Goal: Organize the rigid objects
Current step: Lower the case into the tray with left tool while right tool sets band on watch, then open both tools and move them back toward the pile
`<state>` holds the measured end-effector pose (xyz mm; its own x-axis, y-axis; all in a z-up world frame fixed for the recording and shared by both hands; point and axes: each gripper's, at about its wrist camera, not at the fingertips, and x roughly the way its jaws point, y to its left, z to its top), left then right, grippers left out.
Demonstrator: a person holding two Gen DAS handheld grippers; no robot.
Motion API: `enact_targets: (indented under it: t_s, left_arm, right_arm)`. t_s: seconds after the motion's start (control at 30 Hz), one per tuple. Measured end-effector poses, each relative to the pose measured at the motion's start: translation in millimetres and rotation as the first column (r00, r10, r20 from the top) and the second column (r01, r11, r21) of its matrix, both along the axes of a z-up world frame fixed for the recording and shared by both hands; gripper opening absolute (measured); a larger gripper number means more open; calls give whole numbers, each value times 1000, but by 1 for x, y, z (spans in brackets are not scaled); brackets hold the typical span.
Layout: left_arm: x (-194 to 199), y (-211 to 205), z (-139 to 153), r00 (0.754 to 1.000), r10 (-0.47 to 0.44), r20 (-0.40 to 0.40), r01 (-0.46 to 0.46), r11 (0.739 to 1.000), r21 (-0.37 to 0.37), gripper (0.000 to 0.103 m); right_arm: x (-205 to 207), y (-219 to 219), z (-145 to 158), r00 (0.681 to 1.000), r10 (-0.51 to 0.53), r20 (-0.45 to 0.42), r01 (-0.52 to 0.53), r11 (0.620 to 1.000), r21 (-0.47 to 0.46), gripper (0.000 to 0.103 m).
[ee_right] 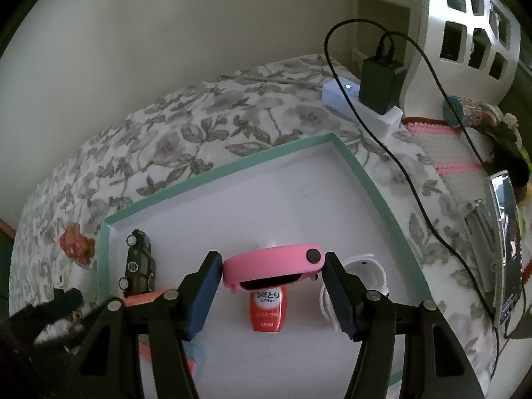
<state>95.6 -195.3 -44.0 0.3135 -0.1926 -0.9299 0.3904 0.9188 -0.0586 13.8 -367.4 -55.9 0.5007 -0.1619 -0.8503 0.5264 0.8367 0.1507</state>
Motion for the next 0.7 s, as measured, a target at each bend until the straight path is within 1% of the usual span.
enact_targets:
  t_s: [0.1,0.2,0.27,0.33,0.37,0.43,0.5,0.6,0.7]
  left_arm:
    - [6,13,2,999,50,20,-50,999,3,84]
    - [10,21,4,996,79,34,-79,997,7,84]
    - [12,27,4,995,96,37,-96,995,3,85]
    - [14,31,4,993,111,37,-111,994,-1,96]
    - [15,33,4,992,116,38,-116,993,-3,96]
    - [18,36,3,991,129,43,-129,992,-3,96]
    - [19,39,3,989,139,49,-138,990,-7,96]
    - [20,45,2,985,162,54,-161,987,-13,96]
    - [23,51,0,981,184,54,-184,983,-14,96]
  right_arm:
    - [1,2,0,1000,6,-4,-6,1000,-16,65]
    - [1,1,-1,1000,8,-4,-8,1000,-17,67]
    - [1,1,-3,1000,5,-9,-5,1000,-15,71]
    - [1,-1,-5,1000,1,-16,-1,1000,-15,77]
    - [0,-2,-6,1000,-2,-18,2,1000,-12,78]
    - [-1,-5,-8,1000,-11,-17,11,1000,0,85]
    - [-2,-6,-10,1000,-18,-14,18,1000,11,87]
    - [-3,-8,-12,1000,-28,-13,28,999,22,93]
    - [-4,-9,-14,999,-39,-14,39,999,27,103]
